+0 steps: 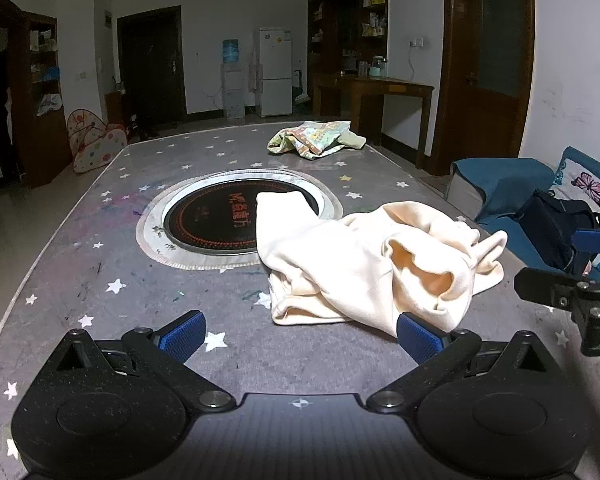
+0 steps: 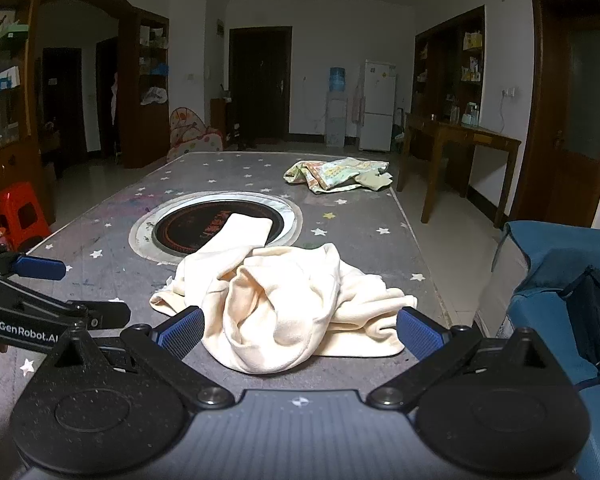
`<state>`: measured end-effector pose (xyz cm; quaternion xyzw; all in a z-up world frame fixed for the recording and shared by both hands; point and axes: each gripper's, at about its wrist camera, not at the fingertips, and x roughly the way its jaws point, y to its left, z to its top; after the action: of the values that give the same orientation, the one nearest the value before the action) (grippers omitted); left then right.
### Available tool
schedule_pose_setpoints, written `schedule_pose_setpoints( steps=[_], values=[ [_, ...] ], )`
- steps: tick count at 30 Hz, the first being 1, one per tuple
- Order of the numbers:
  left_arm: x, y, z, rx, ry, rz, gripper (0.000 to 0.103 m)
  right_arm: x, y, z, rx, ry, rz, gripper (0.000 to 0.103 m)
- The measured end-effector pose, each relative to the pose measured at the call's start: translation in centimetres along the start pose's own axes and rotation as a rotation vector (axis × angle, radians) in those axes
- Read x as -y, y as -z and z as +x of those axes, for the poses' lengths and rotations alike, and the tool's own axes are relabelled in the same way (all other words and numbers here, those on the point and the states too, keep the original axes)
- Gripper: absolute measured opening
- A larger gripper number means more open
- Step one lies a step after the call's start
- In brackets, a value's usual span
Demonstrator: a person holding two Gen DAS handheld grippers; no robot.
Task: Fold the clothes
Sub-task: 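Close the left gripper on a cream shirt edge while the right gripper grasps another edge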
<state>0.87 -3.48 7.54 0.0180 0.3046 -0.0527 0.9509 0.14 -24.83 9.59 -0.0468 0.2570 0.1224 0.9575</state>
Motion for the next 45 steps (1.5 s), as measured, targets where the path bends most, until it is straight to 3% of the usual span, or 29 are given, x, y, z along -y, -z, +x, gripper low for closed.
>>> schedule_pose_setpoints(
  steps=[10, 18, 29, 41, 45],
  values=[
    [0.3, -1.5, 1.7, -0.016, -0.004, -0.008, 0.103, 1.0, -0.7, 1.6, -0.015, 0.005, 0.017, 0.102],
    [0.9, -3.7, 4.1, -0.031, 0.000, -0.001, 0.102, 2.1, -1.4, 3.9, -0.048, 0.004, 0.036, 0.091],
    [1.7, -6.2, 7.9, -0.072, 0.036, -0.008, 0.085, 3.7, -1.9, 7.2, -0.094, 0.000, 0.073, 0.072],
    [2.5, -7.9, 11.9, -0.110, 0.043, -0.012, 0.080, 5.2, -3.0, 10.4, -0.115, -0.014, 0.107, 0.060],
    [2.2, -7.8, 13.4, -0.144, 0.053, -0.022, 0.067, 5.5, -3.5, 11.5, -0.121, -0.023, 0.109, 0.055]
  ],
)
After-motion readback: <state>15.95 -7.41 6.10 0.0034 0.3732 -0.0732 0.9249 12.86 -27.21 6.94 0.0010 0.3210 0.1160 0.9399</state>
